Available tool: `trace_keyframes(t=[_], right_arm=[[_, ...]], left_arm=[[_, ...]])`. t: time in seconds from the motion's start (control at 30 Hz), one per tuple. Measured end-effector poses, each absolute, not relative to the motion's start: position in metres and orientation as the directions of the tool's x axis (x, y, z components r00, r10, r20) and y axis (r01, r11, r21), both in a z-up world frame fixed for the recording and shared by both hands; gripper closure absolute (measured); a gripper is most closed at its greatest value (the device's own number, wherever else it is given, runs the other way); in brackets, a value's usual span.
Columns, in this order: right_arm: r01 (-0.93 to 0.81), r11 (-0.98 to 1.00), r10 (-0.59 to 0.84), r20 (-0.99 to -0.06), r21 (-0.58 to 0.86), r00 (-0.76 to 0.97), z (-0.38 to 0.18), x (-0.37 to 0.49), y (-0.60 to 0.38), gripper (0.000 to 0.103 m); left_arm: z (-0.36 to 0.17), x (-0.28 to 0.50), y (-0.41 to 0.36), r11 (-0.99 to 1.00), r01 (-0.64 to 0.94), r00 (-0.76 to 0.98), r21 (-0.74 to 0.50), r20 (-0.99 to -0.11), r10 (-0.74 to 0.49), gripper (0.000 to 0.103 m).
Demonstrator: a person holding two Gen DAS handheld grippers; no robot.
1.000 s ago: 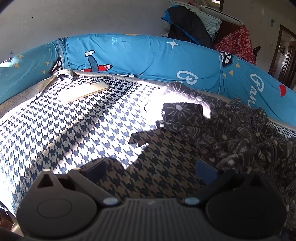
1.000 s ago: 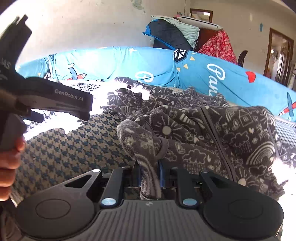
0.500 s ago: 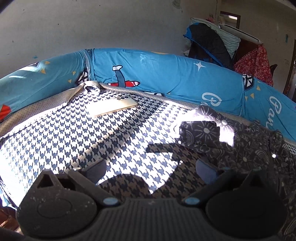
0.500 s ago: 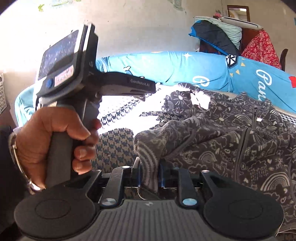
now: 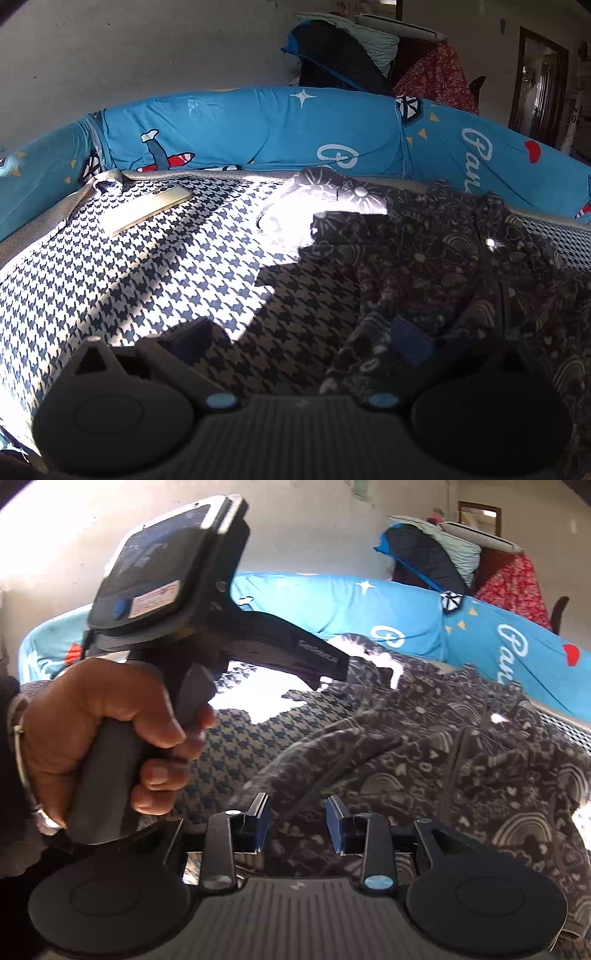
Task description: Fold clothes
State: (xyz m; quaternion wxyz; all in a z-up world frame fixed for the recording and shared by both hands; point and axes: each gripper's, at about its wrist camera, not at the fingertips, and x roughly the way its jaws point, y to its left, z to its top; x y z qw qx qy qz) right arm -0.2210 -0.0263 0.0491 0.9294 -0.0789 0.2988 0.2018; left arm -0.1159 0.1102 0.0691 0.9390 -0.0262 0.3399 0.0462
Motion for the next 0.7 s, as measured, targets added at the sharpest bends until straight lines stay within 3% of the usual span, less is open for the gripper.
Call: trace_keyframes(t=[0.37, 0.7], right_arm=[[-0.061, 0.998, 0.06, -0.615, 0.019, 0.786, 0.043, -0.219, -0.115, 0.063], [0.021, 0.999, -0.034, -0.684, -0.027, 0.728, 0.027, -0.241, -0.147, 0.063]], left_arm=[[0.05, -0.127, 0.066, 0.999, 0.038, 0.754, 0.032, -0.657, -0.008, 0.0], [0.035, -0.128, 0.059, 0.997, 0.064, 0.738, 0.031, -0.674, -0.027, 0.0]])
